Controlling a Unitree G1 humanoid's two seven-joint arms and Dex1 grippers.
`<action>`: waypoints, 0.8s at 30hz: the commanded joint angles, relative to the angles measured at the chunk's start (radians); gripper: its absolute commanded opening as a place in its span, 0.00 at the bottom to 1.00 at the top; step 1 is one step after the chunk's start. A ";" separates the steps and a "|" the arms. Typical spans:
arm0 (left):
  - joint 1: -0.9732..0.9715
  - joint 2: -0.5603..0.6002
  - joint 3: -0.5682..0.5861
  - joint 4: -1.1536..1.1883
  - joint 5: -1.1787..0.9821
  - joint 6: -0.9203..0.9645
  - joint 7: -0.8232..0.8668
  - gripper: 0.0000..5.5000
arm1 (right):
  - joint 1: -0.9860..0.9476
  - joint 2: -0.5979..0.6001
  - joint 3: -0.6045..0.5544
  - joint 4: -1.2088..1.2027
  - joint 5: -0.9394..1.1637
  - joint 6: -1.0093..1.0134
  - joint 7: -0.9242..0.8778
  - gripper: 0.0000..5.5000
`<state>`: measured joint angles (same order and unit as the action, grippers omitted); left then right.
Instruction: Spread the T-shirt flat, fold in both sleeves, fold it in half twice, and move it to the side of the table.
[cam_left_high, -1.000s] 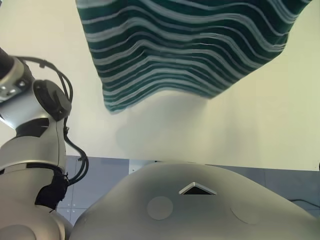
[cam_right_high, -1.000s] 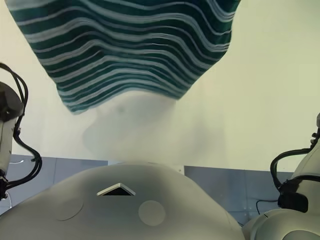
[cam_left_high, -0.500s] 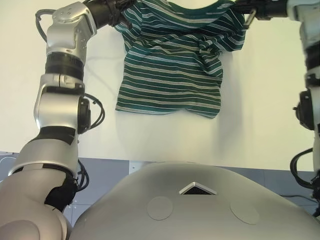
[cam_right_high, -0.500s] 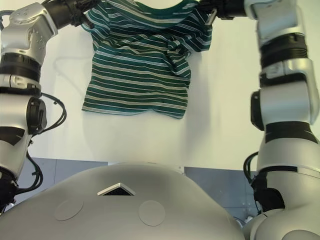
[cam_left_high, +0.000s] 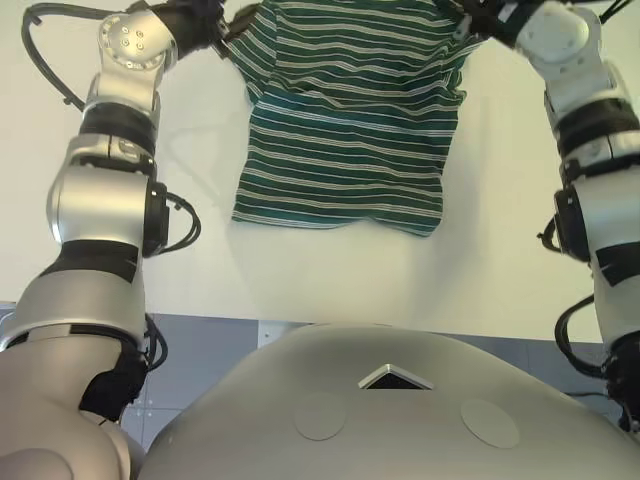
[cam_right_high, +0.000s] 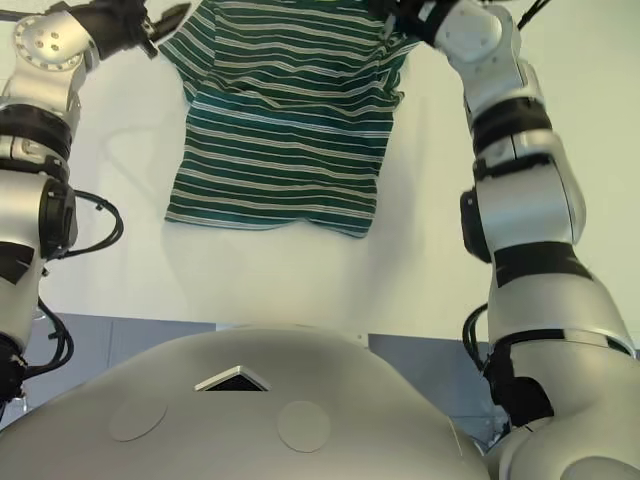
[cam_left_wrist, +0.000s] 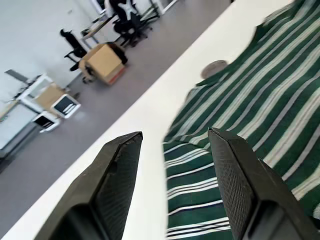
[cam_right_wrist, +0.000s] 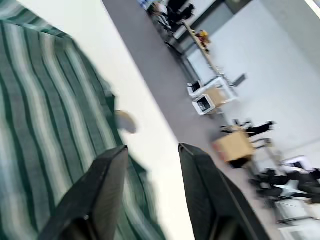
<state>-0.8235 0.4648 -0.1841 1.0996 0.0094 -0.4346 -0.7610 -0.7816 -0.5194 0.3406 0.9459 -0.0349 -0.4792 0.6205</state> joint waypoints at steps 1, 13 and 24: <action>0.478 0.270 -0.095 -0.636 -0.149 0.096 -0.462 0.60 | 0.598 -0.400 -0.002 -0.930 0.477 0.392 0.463 0.34; 0.827 0.514 -0.236 -1.208 0.003 0.305 -0.551 0.95 | 0.840 -0.622 -0.053 -1.318 0.325 0.675 0.573 0.34; 0.569 0.340 0.056 -1.019 -0.115 0.494 -0.236 0.95 | 0.518 -0.218 -0.107 -0.759 0.167 0.646 0.241 0.34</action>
<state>-0.2513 0.8216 -0.2068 0.0022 -0.1079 0.0381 -1.0891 -0.2372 -0.8077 0.2076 0.1430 0.1646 0.1886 0.8992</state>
